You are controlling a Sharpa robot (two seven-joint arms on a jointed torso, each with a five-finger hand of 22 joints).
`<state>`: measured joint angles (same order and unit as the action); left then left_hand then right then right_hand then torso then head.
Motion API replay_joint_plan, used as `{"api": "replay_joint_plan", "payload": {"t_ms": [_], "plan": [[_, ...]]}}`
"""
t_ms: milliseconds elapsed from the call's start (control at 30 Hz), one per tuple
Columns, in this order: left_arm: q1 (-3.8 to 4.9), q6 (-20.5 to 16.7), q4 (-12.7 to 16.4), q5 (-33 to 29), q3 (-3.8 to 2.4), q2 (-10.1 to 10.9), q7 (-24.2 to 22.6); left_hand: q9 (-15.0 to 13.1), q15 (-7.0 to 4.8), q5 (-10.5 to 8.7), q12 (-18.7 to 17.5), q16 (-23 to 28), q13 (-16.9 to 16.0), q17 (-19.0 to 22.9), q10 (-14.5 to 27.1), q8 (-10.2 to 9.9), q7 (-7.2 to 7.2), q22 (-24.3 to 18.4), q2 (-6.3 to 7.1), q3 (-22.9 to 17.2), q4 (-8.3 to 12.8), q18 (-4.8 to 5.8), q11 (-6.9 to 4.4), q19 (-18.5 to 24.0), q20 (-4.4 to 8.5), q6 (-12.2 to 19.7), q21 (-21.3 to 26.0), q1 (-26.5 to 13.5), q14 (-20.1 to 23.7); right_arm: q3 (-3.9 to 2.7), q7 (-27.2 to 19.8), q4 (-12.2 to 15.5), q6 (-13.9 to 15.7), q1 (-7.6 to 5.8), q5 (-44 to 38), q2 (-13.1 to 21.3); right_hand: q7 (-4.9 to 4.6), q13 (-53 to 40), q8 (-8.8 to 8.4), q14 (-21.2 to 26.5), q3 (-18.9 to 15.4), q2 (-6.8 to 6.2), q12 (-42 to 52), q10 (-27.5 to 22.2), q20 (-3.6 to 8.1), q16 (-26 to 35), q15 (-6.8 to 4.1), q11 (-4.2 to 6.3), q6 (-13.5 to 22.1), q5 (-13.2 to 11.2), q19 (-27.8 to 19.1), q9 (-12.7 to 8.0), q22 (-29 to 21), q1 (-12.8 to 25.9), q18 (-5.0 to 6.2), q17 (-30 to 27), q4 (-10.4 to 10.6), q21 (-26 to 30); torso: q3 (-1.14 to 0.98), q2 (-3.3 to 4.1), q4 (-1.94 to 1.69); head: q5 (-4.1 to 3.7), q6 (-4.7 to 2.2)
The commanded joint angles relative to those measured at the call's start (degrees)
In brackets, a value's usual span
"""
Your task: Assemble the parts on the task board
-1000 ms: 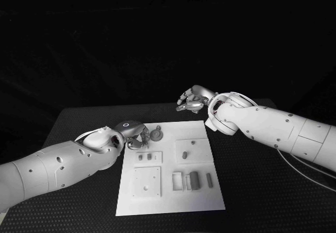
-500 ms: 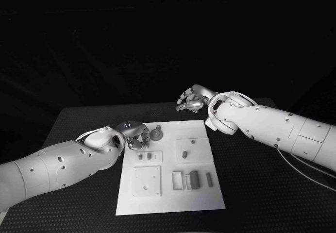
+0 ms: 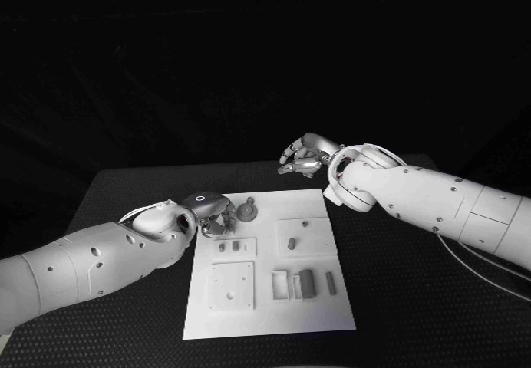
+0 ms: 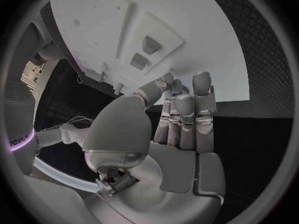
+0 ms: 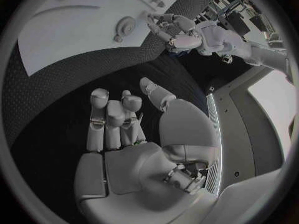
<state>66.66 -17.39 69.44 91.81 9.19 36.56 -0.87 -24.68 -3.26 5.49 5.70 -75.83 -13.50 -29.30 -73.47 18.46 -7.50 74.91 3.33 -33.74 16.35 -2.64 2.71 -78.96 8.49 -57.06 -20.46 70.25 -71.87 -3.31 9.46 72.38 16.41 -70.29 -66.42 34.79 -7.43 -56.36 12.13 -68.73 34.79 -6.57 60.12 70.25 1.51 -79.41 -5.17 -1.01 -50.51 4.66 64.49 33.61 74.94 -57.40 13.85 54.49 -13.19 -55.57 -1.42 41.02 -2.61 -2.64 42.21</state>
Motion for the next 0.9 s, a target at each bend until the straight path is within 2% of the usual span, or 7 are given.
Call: {"api": "replay_joint_plan", "payload": {"t_ms": [33,267,600,900], "plan": [[0.02,0.7,0.1,-0.1,0.11,0.0,-0.3,0.0,-0.35,0.10,-0.4,0.2,-0.1,0.1,-0.3,0.1,-0.09,0.7,0.12,-0.5,0.0,-4.05,0.17,0.0,0.33,-0.2,0.2,-0.6,0.0,-0.01,-0.4,0.0,-0.4,0.02,-0.1,-0.1,-0.30,-0.1,-0.26,-0.3,0.1,0.00,0.3,-0.5,0.27,0.2,0.20,-0.13,0.1,-0.1,0.0,0.1,0.7,0.5,1.15,0.1,0.3,0.1,-0.04,0.00,0.03,-0.05,-0.02],[0.00,0.6,-0.1,-0.1,0.32,-0.2,-0.4,0.0,-0.34,0.10,-0.5,0.2,-0.1,0.1,-0.3,0.1,-0.10,0.7,0.13,-0.5,0.0,-4.02,0.19,0.0,0.35,-0.2,0.3,-0.6,0.1,-0.01,-0.4,0.0,-0.4,0.02,-0.1,-0.1,-0.30,-0.1,-0.26,-0.3,0.1,0.01,0.3,-0.5,0.27,0.2,0.20,-0.13,0.1,-0.1,0.0,0.1,0.7,0.5,1.15,0.1,0.3,0.1,0.01,0.01,0.00,-0.04,0.02],[-0.03,1.0,-0.9,-0.1,0.40,-0.5,-0.2,0.0,-0.33,0.09,-0.5,0.2,-0.1,0.1,-0.3,0.1,-0.12,0.7,0.14,-0.5,0.0,-3.99,0.20,0.1,0.37,-0.1,0.3,-0.7,0.1,-0.01,-0.4,0.0,-0.4,0.02,-0.1,0.0,-0.30,-0.1,-0.27,-0.3,0.1,0.01,0.3,-0.5,0.27,0.2,0.20,-0.13,0.1,-0.1,0.0,0.1,0.7,0.5,1.15,0.1,0.3,0.1,-0.02,0.00,0.00,0.02,0.16],[-0.49,1.1,-1.3,-0.1,0.54,-1.1,-0.5,0.0,-0.32,0.08,-0.5,0.3,-0.1,0.1,-0.3,0.1,-0.14,0.7,0.12,-0.6,0.0,-3.96,0.21,0.1,0.38,-0.1,0.3,-0.7,0.1,-0.01,-0.4,0.0,-0.5,0.02,-0.1,-0.1,-0.30,-0.1,-0.27,-0.3,0.1,0.02,0.3,-0.5,0.27,0.2,0.20,-0.13,0.1,-0.1,0.0,0.1,0.7,0.5,1.15,0.1,0.3,0.1,-0.04,0.03,0.03,0.06,0.31]]}}
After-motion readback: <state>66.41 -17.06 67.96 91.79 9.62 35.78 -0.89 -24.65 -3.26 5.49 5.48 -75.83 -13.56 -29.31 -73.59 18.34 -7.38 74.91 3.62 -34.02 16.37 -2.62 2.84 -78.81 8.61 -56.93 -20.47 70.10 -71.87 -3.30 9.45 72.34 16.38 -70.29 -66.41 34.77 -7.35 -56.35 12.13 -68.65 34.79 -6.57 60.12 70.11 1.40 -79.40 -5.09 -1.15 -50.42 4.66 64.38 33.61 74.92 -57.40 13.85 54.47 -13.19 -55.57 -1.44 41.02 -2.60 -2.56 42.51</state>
